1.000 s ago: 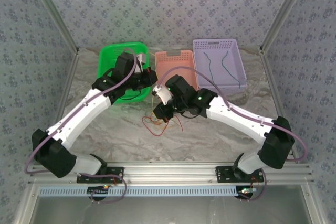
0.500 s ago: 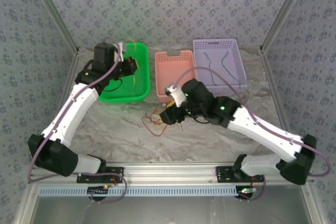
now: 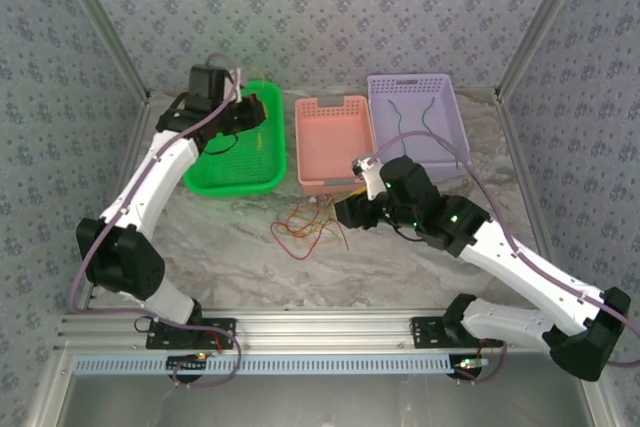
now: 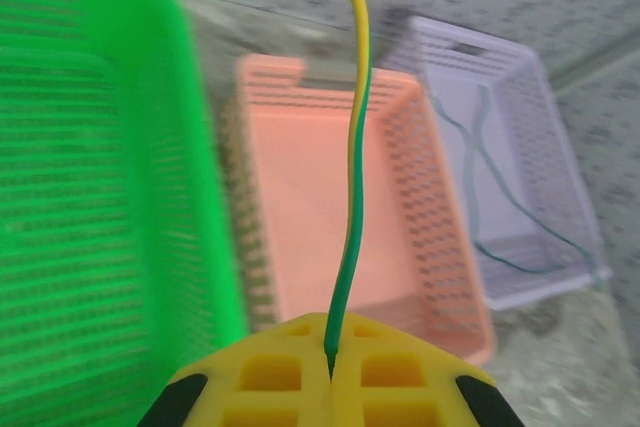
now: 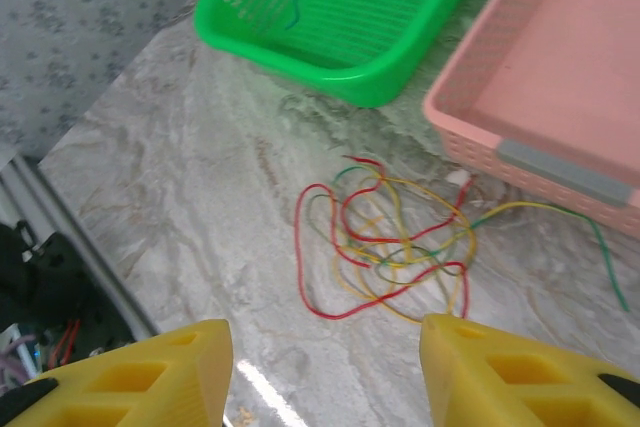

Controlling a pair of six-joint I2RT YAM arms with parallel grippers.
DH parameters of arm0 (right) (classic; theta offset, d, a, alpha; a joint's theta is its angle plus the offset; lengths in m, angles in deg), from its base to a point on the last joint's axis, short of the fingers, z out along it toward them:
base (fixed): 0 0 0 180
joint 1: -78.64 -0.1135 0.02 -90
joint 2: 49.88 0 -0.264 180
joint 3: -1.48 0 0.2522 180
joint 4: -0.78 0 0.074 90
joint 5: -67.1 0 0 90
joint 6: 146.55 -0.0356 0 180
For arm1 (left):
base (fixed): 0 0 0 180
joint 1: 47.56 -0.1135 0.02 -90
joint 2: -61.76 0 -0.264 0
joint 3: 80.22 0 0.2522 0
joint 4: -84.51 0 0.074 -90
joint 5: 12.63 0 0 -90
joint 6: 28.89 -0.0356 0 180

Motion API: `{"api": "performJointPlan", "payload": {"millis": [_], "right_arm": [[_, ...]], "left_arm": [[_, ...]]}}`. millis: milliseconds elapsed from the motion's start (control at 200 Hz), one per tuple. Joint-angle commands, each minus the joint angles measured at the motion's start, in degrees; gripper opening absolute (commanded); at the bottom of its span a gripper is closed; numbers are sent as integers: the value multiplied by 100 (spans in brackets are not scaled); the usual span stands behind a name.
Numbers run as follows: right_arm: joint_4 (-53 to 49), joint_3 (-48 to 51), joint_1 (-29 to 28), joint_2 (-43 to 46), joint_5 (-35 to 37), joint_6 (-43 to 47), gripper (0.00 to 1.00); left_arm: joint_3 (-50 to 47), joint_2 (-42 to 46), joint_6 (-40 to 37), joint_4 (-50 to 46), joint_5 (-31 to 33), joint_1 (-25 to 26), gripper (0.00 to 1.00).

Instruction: Untangle the cables

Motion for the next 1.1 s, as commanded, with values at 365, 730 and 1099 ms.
{"api": "performJointPlan", "payload": {"millis": [365,730,1099], "right_arm": [[-34,747,577,1213,218,-646,54],[-123,1008,739,1598,84,-776,54],[-232,1052,976,1653,13,-819,55]], "left_arm": [[2509,-2759,737,815,-480,1191,0],[5172,-5010,507,-1158,648,1467,0],[5496,-5635,1241,-1422,646,1408,0]]}}
